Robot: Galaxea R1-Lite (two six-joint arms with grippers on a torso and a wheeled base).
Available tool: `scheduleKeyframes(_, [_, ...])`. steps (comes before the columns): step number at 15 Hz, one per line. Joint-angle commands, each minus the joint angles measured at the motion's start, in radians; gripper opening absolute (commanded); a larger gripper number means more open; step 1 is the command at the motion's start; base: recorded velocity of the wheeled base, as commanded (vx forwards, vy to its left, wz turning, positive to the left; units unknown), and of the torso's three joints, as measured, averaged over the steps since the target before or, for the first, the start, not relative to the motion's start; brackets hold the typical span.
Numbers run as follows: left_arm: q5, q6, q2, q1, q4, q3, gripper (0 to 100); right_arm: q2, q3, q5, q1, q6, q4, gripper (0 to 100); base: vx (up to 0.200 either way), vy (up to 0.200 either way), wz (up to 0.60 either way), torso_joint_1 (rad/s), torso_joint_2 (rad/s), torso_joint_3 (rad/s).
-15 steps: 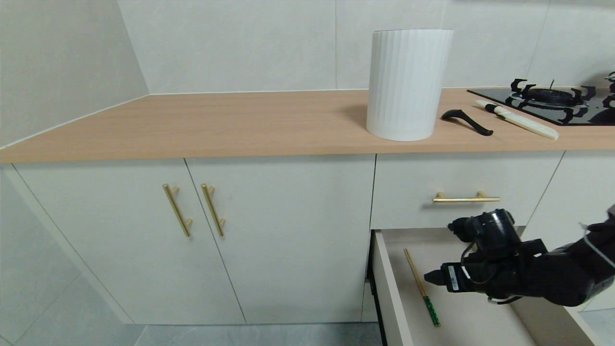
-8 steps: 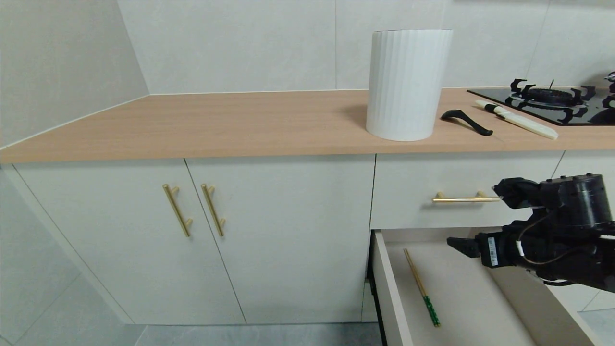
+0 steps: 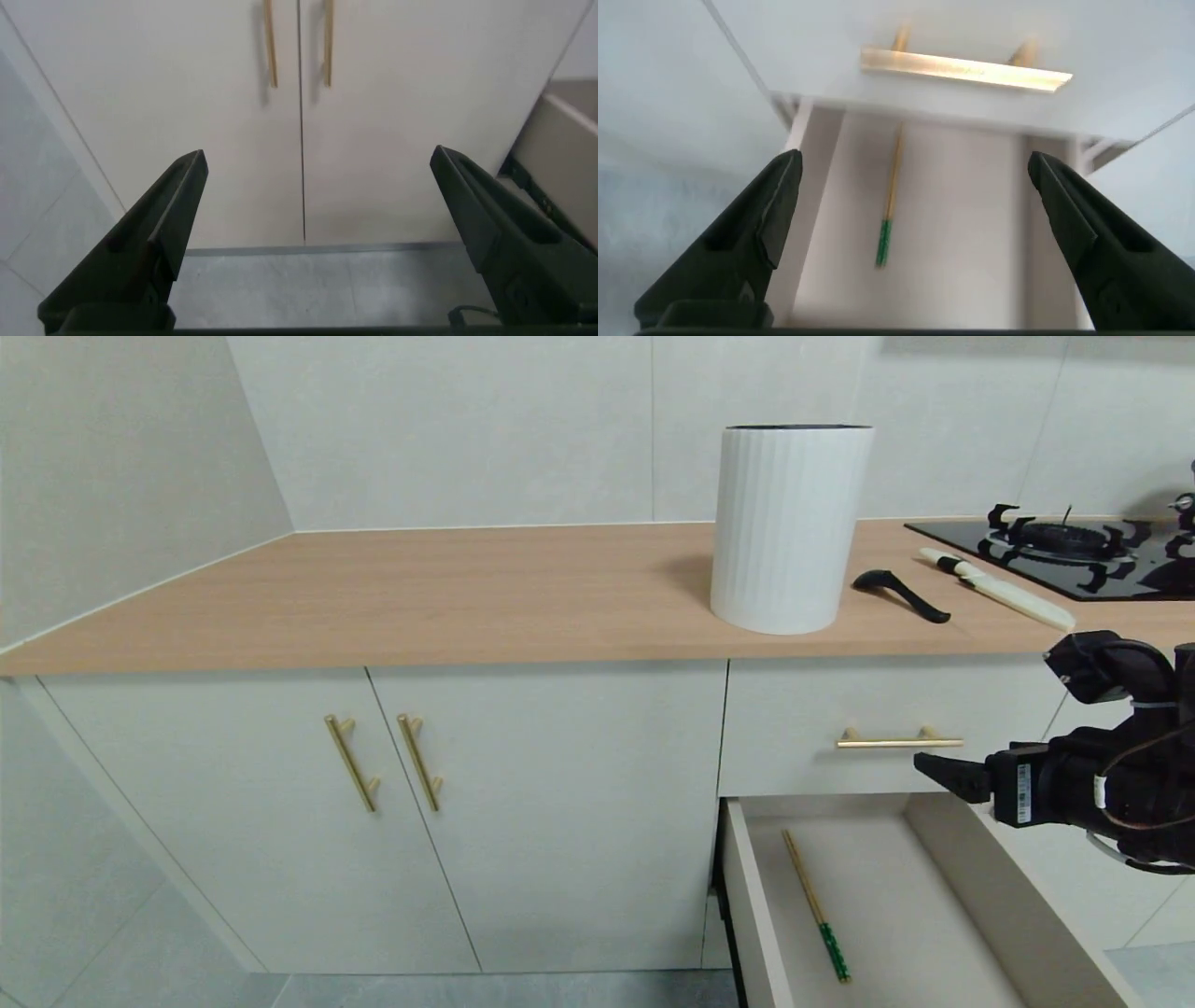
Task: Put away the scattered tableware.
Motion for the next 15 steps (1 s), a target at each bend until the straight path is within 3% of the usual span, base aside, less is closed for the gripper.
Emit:
scheduleKeyframes(1, [0.0, 0.0, 0.0, 0.001, 0.0, 0.0, 100, -0.016, -0.001, 0.001, -0.002, -0.003, -0.004, 100, 0.0, 0.0, 0.0, 0.139, -0.46, -0.271])
scheduleKeyframes(15, [0.0, 0.0, 0.0, 0.001, 0.0, 0.0, 100, -0.004, -0.042, 0.011, -0.045, -0.029, -0.007, 100, 0.0, 0.0, 0.0, 0.185, -0.45, -0.27])
